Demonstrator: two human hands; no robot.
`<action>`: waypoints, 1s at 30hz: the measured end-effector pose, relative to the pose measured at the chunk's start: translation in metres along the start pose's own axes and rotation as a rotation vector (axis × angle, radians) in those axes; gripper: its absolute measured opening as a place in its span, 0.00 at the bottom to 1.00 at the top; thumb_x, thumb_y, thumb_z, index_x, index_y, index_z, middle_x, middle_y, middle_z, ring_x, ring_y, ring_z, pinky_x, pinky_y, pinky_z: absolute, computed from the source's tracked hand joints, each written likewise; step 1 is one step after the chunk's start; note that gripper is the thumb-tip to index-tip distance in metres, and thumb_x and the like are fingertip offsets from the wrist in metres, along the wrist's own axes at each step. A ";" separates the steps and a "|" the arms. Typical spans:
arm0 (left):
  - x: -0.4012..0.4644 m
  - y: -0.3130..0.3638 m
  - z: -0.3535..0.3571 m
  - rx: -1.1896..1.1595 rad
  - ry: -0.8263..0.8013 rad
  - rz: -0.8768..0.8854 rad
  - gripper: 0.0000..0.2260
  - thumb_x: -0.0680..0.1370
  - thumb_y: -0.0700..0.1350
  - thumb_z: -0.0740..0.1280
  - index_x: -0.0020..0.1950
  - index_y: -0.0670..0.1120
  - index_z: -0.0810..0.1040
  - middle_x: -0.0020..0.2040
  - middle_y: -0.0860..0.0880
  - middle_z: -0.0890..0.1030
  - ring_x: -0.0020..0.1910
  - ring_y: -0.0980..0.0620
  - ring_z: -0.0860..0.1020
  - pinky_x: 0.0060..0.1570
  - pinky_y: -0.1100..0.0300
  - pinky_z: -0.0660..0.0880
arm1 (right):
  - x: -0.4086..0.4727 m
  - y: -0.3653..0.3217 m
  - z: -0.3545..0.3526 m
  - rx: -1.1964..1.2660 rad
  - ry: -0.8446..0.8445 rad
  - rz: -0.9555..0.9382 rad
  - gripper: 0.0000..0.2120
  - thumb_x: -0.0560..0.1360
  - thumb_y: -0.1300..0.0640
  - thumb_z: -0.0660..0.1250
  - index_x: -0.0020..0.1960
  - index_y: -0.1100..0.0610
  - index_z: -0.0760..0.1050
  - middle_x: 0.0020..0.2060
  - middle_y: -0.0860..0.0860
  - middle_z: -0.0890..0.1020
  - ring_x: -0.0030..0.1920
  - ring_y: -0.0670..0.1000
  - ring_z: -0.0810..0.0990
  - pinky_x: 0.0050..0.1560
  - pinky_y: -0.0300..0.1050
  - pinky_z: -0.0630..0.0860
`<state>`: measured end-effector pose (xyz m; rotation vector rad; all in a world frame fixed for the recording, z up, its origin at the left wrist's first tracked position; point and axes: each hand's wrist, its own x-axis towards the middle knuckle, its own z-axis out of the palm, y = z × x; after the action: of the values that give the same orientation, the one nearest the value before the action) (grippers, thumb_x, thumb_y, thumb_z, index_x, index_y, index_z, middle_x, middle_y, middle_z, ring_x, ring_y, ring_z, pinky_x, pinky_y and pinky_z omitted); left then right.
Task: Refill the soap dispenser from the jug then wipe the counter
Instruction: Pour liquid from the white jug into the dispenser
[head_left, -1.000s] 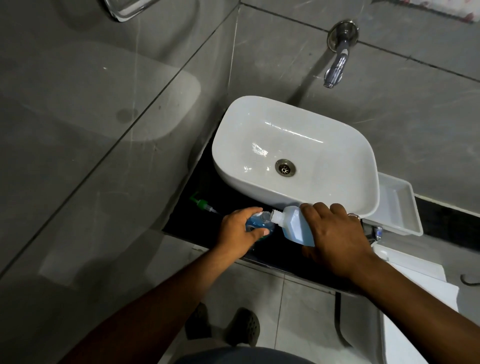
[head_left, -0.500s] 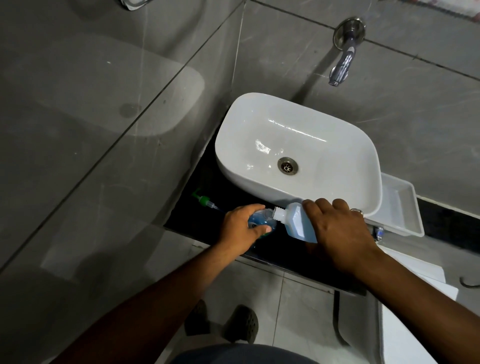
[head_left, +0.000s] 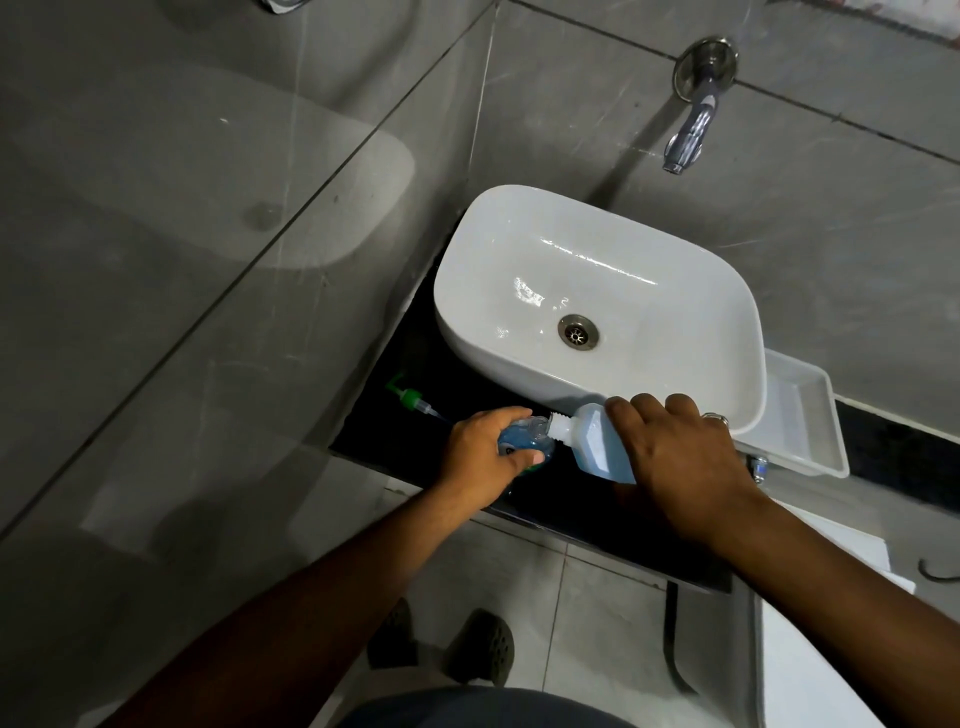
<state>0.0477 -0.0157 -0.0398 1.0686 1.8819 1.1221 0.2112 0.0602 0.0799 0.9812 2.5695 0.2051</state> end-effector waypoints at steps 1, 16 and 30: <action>0.000 0.001 0.000 0.001 0.000 -0.001 0.24 0.69 0.43 0.76 0.63 0.48 0.77 0.60 0.47 0.80 0.56 0.51 0.78 0.56 0.61 0.76 | 0.000 0.000 0.000 0.002 -0.002 -0.001 0.38 0.65 0.41 0.71 0.68 0.52 0.58 0.58 0.52 0.74 0.53 0.56 0.72 0.48 0.53 0.74; -0.002 0.003 -0.001 0.002 0.006 0.008 0.24 0.68 0.43 0.76 0.63 0.48 0.77 0.60 0.47 0.80 0.56 0.50 0.78 0.59 0.55 0.76 | 0.000 0.000 -0.002 0.000 -0.001 -0.013 0.38 0.66 0.41 0.71 0.69 0.53 0.58 0.60 0.53 0.73 0.55 0.56 0.72 0.52 0.55 0.75; -0.003 0.003 0.000 -0.020 0.005 -0.002 0.24 0.69 0.42 0.76 0.64 0.47 0.77 0.60 0.47 0.80 0.56 0.51 0.78 0.58 0.57 0.76 | 0.001 0.000 -0.005 -0.015 0.015 -0.023 0.38 0.67 0.41 0.70 0.70 0.53 0.57 0.61 0.53 0.73 0.56 0.56 0.72 0.53 0.54 0.73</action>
<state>0.0492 -0.0175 -0.0368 1.0541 1.8712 1.1407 0.2084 0.0608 0.0837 0.9472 2.5882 0.2261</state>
